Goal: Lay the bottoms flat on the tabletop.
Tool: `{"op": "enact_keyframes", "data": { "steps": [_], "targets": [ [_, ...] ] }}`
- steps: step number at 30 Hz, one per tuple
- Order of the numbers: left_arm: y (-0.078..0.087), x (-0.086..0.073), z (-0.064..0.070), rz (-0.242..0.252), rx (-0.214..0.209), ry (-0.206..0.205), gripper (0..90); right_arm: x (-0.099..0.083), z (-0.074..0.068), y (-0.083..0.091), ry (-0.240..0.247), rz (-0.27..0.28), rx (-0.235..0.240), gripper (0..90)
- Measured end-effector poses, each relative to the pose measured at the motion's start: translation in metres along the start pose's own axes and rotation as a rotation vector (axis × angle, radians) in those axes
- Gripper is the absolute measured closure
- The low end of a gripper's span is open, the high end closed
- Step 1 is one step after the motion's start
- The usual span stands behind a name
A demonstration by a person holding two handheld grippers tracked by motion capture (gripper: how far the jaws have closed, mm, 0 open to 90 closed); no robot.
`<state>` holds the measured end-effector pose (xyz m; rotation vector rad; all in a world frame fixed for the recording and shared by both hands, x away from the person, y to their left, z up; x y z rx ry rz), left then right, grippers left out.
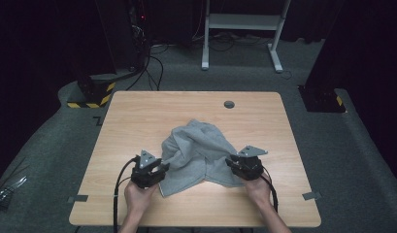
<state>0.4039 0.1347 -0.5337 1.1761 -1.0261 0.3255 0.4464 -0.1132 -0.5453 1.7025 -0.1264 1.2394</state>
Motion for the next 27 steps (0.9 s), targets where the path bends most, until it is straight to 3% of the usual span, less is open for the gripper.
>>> {"op": "enact_keyframes", "data": {
  "steps": [5, 12, 14, 16, 19, 23, 25, 27],
  "targets": [
    [-0.007, -0.008, 0.031, -0.022, -0.038, -0.075, 55.4, -0.013, -0.016, 0.003, 0.041, -0.015, 0.030, 65.4],
    [-0.036, -0.030, 0.052, -0.143, -0.086, -0.100, 47.1, -0.033, -0.027, -0.017, 0.036, -0.095, 0.066, 56.9],
    [-0.045, -0.034, 0.051, -0.166, -0.072, -0.104, 45.8, -0.036, -0.027, -0.023, 0.035, -0.123, 0.064, 55.9],
    [-0.051, -0.031, 0.046, -0.145, -0.074, -0.075, 45.2, -0.034, -0.024, -0.026, 0.040, -0.107, 0.048, 55.9],
    [-0.060, -0.024, 0.035, -0.140, -0.054, -0.067, 44.2, -0.031, -0.019, -0.032, 0.025, -0.085, 0.029, 53.8],
    [-0.071, -0.016, 0.021, -0.147, -0.035, -0.056, 44.3, -0.023, -0.013, -0.040, 0.015, -0.113, 0.002, 50.3],
    [-0.072, -0.013, 0.019, -0.155, -0.033, -0.057, 50.5, -0.021, -0.011, -0.043, 0.008, -0.118, -0.004, 51.2],
    [-0.071, -0.013, 0.020, -0.152, -0.043, -0.064, 63.7, -0.019, -0.011, -0.044, 0.010, -0.127, -0.010, 55.5]
  ]
}}
Point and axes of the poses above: each handheld gripper's, and its own axes: y roughly backward along the jaws, x roughly out of its top, z roughly to its right, the point moved 10 cm from there along -y, roughly forward along the jaws
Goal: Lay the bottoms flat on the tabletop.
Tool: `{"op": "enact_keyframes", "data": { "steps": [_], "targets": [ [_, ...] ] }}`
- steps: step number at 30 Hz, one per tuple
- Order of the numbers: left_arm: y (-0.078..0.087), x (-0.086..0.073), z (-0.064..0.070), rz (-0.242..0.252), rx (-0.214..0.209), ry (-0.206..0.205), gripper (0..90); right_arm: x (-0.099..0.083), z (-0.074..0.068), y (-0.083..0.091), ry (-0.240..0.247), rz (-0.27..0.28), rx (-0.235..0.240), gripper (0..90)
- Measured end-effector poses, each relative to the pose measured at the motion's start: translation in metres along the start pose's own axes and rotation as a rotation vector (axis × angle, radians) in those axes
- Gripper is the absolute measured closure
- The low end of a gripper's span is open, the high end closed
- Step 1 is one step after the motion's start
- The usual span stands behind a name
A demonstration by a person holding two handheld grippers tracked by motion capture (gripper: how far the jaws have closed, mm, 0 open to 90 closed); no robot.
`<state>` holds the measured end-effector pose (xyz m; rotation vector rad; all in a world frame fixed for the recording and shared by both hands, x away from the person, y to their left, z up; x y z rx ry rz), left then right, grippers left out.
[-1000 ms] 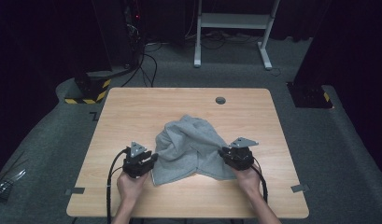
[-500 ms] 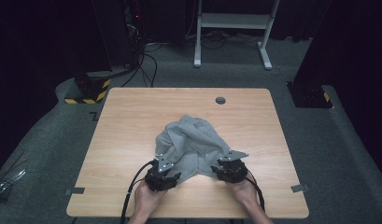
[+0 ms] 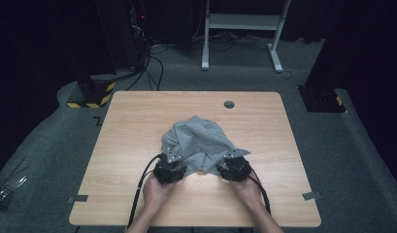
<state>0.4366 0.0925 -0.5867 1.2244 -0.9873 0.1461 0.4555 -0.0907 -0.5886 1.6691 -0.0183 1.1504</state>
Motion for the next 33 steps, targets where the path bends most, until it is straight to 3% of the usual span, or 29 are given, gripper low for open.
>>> {"op": "enact_keyframes", "data": {
  "steps": [4, 8, 11, 15, 17, 20, 23, 25, 28, 31, 33],
  "targets": [
    [0.003, -0.002, 0.005, -0.015, -0.024, -0.019, 82.7, 0.001, -0.009, 0.002, 0.071, -0.008, 0.005, 79.1],
    [0.013, -0.001, 0.008, -0.002, -0.046, -0.028, 85.3, 0.001, -0.013, 0.006, 0.111, -0.018, 0.002, 85.2],
    [0.024, 0.002, 0.005, 0.031, -0.054, -0.012, 85.4, 0.003, -0.013, 0.013, 0.107, 0.006, 0.007, 85.4],
    [0.053, 0.005, -0.011, 0.082, -0.029, 0.012, 85.4, 0.010, -0.003, 0.044, 0.086, 0.084, 0.017, 85.4],
    [0.058, 0.004, -0.016, 0.089, -0.021, 0.014, 85.4, 0.011, 0.004, 0.056, 0.078, 0.109, 0.006, 85.4],
    [0.075, -0.006, -0.031, 0.099, -0.001, 0.053, 85.4, 0.006, 0.015, 0.070, 0.055, 0.130, -0.001, 85.4],
    [0.076, -0.020, -0.035, 0.065, -0.007, 0.071, 85.2, -0.006, 0.019, 0.070, 0.038, 0.105, 0.007, 85.2],
    [0.073, -0.031, -0.033, 0.035, -0.007, 0.067, 84.5, -0.016, 0.014, 0.065, 0.049, 0.069, 0.045, 83.5],
    [0.069, -0.042, -0.033, 0.022, -0.011, 0.083, 81.4, -0.024, 0.009, 0.062, 0.066, 0.065, 0.056, 72.0],
    [0.067, -0.044, -0.038, 0.042, 0.010, 0.117, 70.8, -0.021, 0.019, 0.070, -0.018, 0.124, 0.059, 64.2],
    [0.066, -0.045, -0.043, 0.059, 0.041, 0.136, 61.7, -0.019, 0.032, 0.074, -0.070, 0.143, 0.030, 61.6]
  ]
}}
Point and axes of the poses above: each handheld gripper's, and its own axes: y roughly backward along the jaws, x roughly out of its top, z roughly to its right, the point moved 10 cm from there along -y, roughly forward along the jaws
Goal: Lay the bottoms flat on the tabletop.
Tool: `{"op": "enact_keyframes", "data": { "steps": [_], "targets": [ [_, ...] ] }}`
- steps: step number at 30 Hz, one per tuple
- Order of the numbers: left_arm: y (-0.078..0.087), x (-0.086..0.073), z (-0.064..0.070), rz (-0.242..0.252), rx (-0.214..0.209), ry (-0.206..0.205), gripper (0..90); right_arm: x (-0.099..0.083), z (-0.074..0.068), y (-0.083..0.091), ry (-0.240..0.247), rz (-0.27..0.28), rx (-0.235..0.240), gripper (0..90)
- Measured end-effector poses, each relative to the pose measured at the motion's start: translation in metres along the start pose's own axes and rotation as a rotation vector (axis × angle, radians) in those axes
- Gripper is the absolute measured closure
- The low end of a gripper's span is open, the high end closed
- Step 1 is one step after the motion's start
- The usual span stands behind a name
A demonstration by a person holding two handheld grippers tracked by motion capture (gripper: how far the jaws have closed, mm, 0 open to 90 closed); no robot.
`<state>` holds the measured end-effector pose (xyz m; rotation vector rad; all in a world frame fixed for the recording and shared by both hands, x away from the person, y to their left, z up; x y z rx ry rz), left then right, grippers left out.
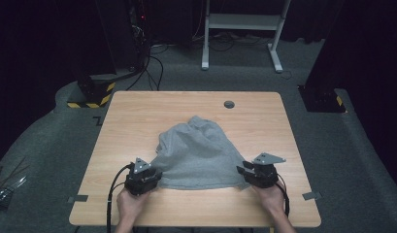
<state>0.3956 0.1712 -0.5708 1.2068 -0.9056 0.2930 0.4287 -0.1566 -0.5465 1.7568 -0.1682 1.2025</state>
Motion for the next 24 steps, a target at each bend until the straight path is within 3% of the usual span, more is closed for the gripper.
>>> {"op": "enact_keyframes", "data": {
  "steps": [2, 6, 8, 10, 12, 14, 20, 24],
  "targets": [
    [-0.003, -0.001, -0.004, 0.015, 0.025, 0.013, 55.7, 0.001, 0.015, -0.001, -0.040, -0.001, -0.042, 58.9],
    [-0.013, -0.010, -0.008, -0.002, 0.056, 0.018, 50.1, -0.013, 0.038, -0.021, -0.090, -0.116, -0.105, 59.0],
    [-0.014, -0.012, -0.009, 0.016, 0.052, 0.018, 48.6, -0.020, 0.041, -0.032, -0.093, -0.149, -0.095, 68.3],
    [-0.014, -0.012, -0.011, 0.016, 0.056, 0.011, 47.8, -0.020, 0.039, -0.035, -0.072, -0.149, -0.087, 78.9],
    [-0.015, -0.013, -0.012, 0.027, 0.062, -0.008, 46.6, -0.019, 0.035, -0.034, -0.028, -0.158, -0.088, 86.4],
    [-0.015, -0.013, -0.013, 0.044, 0.069, -0.019, 45.2, -0.014, 0.031, -0.028, 0.010, -0.138, -0.091, 87.6],
    [-0.016, -0.013, -0.012, 0.042, 0.072, -0.025, 42.8, 0.005, 0.018, 0.010, 0.062, -0.049, -0.085, 88.0],
    [-0.016, -0.013, -0.011, 0.041, 0.071, -0.021, 42.2, 0.002, 0.017, 0.031, 0.087, -0.034, -0.115, 87.9]
  ]
}}
Point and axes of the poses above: each handheld gripper's, and its own axes: y roughly backward along the jaws, x roughly out of its top, z roughly to its right, the point moved 10 cm from there along -y, roughly forward along the jaws
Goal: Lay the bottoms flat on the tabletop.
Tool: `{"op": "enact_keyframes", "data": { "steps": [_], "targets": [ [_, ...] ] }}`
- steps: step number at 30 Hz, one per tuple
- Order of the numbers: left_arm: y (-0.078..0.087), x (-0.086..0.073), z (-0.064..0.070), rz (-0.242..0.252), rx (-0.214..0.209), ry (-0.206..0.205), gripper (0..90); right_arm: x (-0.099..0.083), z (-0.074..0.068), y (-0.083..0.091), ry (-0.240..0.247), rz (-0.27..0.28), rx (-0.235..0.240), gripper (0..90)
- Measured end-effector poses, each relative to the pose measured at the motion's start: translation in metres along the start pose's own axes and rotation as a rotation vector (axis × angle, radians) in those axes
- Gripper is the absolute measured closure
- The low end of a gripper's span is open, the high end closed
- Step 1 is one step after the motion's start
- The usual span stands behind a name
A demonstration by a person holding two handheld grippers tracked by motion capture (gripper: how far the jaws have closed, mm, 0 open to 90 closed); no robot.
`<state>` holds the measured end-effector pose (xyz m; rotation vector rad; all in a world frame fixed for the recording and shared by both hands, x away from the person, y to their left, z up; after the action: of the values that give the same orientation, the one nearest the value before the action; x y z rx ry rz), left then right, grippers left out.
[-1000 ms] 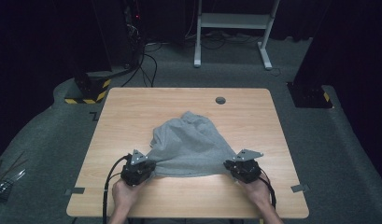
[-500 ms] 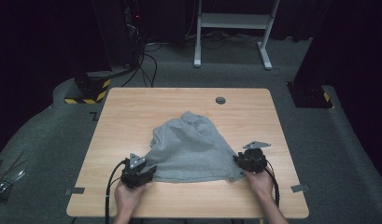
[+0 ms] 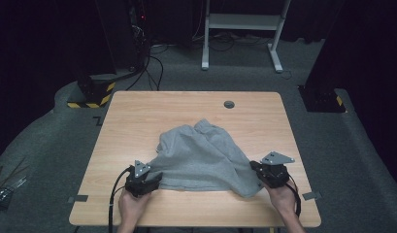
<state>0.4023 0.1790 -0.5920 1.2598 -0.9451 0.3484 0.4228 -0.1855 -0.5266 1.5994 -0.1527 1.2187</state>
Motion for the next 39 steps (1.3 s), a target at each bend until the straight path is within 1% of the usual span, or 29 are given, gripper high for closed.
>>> {"op": "enact_keyframes", "data": {
  "steps": [1, 3, 6, 7, 9, 11, 13, 14, 15, 17, 19, 20, 21, 22, 23, 24, 25, 26, 27, 28, 29, 31, 32, 34, 36, 37, 39],
  "targets": [
    [0.000, 0.000, 0.000, 0.000, -0.001, 0.000, 42.1, -0.006, 0.003, 0.001, -0.002, -0.014, -0.018, 87.8],
    [0.000, 0.000, 0.000, -0.001, -0.001, 0.001, 41.9, -0.022, 0.013, -0.003, -0.020, -0.067, -0.057, 87.8],
    [0.000, 0.000, 0.000, 0.000, -0.001, 0.001, 41.7, -0.047, 0.028, -0.015, -0.095, -0.158, -0.071, 86.8],
    [0.000, 0.000, 0.000, 0.000, 0.000, 0.001, 41.8, -0.049, 0.030, -0.017, -0.103, -0.159, -0.073, 85.1],
    [0.000, 0.000, 0.000, 0.000, 0.001, 0.002, 41.7, -0.042, 0.027, -0.019, -0.111, -0.124, -0.064, 77.4],
    [0.000, 0.000, 0.000, 0.000, 0.001, 0.001, 41.7, -0.027, 0.022, -0.022, -0.105, -0.088, -0.053, 68.1],
    [0.000, 0.000, 0.000, 0.000, 0.001, 0.002, 41.7, -0.013, 0.019, -0.031, -0.106, -0.074, -0.044, 63.0],
    [0.000, 0.000, 0.000, 0.000, 0.001, 0.002, 41.7, -0.008, 0.019, -0.037, -0.098, -0.077, -0.045, 61.7],
    [0.000, 0.000, 0.000, 0.000, 0.001, 0.002, 41.7, -0.005, 0.019, -0.047, -0.098, -0.096, -0.042, 61.4],
    [0.000, 0.000, 0.000, 0.000, 0.000, 0.003, 41.7, -0.002, 0.020, -0.061, -0.103, -0.124, -0.034, 63.1],
    [0.000, 0.000, 0.000, 0.000, 0.000, 0.003, 41.7, -0.004, 0.020, -0.074, -0.104, -0.167, -0.022, 72.3],
    [0.000, 0.000, 0.000, 0.001, 0.001, 0.003, 41.7, -0.006, 0.020, -0.079, -0.090, -0.186, -0.017, 78.6],
    [0.000, 0.000, 0.000, 0.001, 0.000, 0.003, 41.7, -0.007, 0.018, -0.080, -0.058, -0.201, -0.019, 83.4],
    [0.000, 0.000, 0.000, 0.001, 0.001, 0.004, 41.7, -0.007, 0.016, -0.079, -0.030, -0.209, -0.022, 85.8],
    [0.000, 0.000, 0.000, 0.002, 0.001, 0.004, 41.7, -0.007, 0.014, -0.077, 0.010, -0.226, -0.022, 86.6],
    [0.000, 0.000, 0.000, 0.001, 0.001, 0.004, 41.7, -0.007, 0.012, -0.074, 0.058, -0.240, -0.035, 87.2],
    [0.000, 0.000, 0.000, 0.000, 0.000, 0.003, 41.7, -0.008, 0.013, -0.070, 0.094, -0.249, -0.052, 87.5],
    [0.000, 0.000, 0.000, 0.001, 0.000, 0.003, 41.6, -0.008, 0.016, -0.066, 0.100, -0.248, -0.063, 87.6],
    [0.000, 0.000, 0.000, 0.000, 0.000, 0.003, 41.7, -0.007, 0.021, -0.062, 0.073, -0.232, -0.070, 87.6],
    [0.000, 0.000, 0.000, 0.000, -0.001, 0.003, 41.6, -0.008, 0.030, -0.059, 0.030, -0.215, -0.082, 87.6],
    [0.000, 0.000, 0.000, 0.000, -0.001, 0.002, 41.6, -0.011, 0.040, -0.055, -0.024, -0.204, -0.103, 87.6],
    [0.000, 0.000, 0.000, 0.000, -0.002, 0.001, 41.3, -0.017, 0.050, -0.053, -0.074, -0.204, -0.126, 86.8],
    [0.000, 0.000, 0.000, 0.001, -0.002, 0.003, 41.2, -0.019, 0.052, -0.053, -0.088, -0.201, -0.135, 85.7],
    [0.000, 0.000, 0.000, 0.001, -0.003, 0.002, 41.1, -0.021, 0.048, -0.052, -0.096, -0.185, -0.138, 78.5],
    [0.000, 0.000, 0.000, 0.002, -0.006, 0.003, 40.2, -0.017, 0.037, -0.052, -0.075, -0.155, -0.124, 71.6],
    [0.000, 0.000, 0.001, 0.003, -0.022, 0.015, 39.6, -0.012, 0.028, -0.052, -0.068, -0.127, -0.098, 69.9],
    [0.002, 0.002, 0.001, 0.002, -0.033, 0.030, 39.2, -0.006, 0.015, -0.055, -0.051, -0.090, -0.047, 66.0]
  ]
}}
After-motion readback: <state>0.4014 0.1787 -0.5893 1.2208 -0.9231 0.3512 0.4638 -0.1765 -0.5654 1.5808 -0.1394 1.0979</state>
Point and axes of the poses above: each handheld gripper's, and its own axes: y roughly backward along the jaws, x roughly out of its top, z roughly to its right, the point moved 10 cm from there along -y, roughly forward along the jaws
